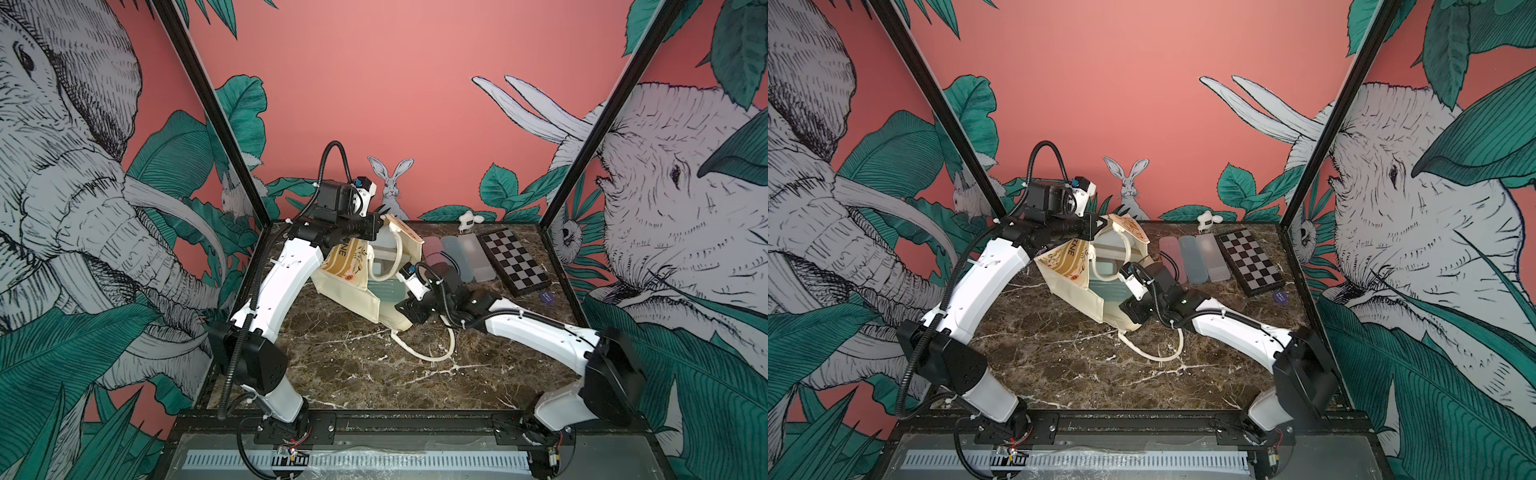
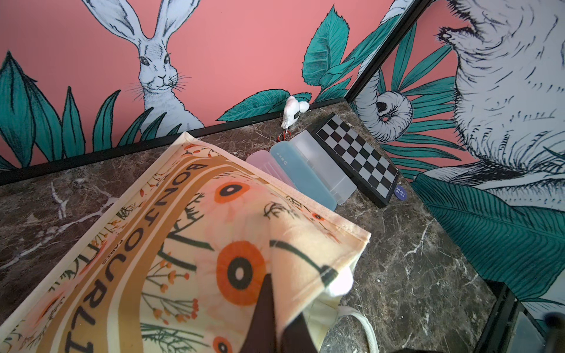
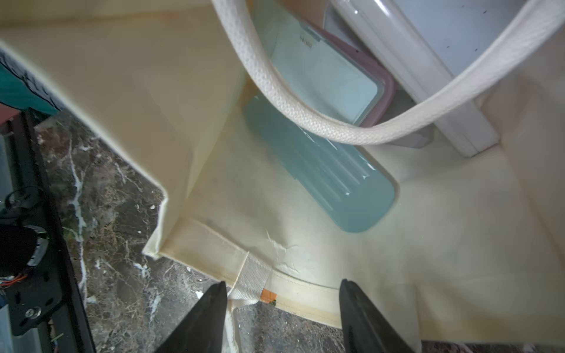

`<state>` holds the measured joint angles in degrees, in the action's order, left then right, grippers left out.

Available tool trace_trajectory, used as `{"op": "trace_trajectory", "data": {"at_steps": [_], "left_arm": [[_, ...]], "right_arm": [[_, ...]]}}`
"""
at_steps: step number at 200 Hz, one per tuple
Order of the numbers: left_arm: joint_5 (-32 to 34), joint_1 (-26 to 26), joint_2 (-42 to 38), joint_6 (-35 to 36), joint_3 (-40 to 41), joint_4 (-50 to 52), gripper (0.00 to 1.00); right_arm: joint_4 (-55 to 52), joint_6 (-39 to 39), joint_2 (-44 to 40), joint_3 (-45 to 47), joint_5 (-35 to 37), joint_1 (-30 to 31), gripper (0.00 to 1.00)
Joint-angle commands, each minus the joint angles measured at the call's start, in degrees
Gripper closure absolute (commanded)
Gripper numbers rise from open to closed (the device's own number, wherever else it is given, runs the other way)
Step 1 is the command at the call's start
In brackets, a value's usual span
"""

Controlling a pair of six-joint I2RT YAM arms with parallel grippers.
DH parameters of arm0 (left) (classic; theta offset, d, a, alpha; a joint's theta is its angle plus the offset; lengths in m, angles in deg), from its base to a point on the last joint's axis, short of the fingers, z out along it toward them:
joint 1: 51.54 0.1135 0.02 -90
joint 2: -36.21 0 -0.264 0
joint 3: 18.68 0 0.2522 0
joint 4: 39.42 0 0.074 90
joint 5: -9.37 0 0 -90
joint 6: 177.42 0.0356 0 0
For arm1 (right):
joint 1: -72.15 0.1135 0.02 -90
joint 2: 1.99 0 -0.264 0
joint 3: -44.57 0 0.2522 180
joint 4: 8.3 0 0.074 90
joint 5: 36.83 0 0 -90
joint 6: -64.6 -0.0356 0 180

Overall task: Take out the pencil case from the canvas bag
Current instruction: Pick up the pencil case from the canvas bag.

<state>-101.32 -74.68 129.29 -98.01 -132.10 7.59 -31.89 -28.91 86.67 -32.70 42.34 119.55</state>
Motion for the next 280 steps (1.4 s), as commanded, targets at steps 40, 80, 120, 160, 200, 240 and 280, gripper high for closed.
{"op": "trace_trajectory", "data": {"at_steps": [40, 80, 120, 160, 200, 240, 280], "left_arm": [[-5.57, -0.51, -5.69, 3.4, -1.22, -2.46, 1.0], [-6.12, -0.5, -6.59, 5.4, -1.16, -1.44, 1.0], [-7.33, -0.51, -6.56, 6.09, -1.2, -0.91, 1.0], [-7.5, -0.51, -6.61, 6.11, -1.15, -1.09, 1.0], [-7.93, -0.48, -6.5, 6.06, -1.57, -0.82, 1.0], [-8.49, -0.5, -6.51, 6.02, -1.41, -0.91, 1.0], [-8.07, -0.51, -6.86, 6.34, -1.26, -0.47, 1.0]], "right_arm": [[-3.42, 9.67, 14.54, -10.09, 5.04, 0.42, 0.38], [-7.92, 14.08, 20.3, -17.06, 7.05, 0.42, 0.19], [-13.06, 17.32, 24.45, -22.67, 8.99, 0.42, 0.05], [-15.38, 18.45, 27.44, -25.84, 9.6, 0.42, 0.01], [-17.25, 19.39, 31.0, -29.26, 9.92, 0.37, 0.01], [-18.58, 20.24, 34.6, -32.9, 10.28, 0.24, 0.01], [-21.07, 20.69, 37.09, -35.41, 8.95, 0.06, 0.01]]}}
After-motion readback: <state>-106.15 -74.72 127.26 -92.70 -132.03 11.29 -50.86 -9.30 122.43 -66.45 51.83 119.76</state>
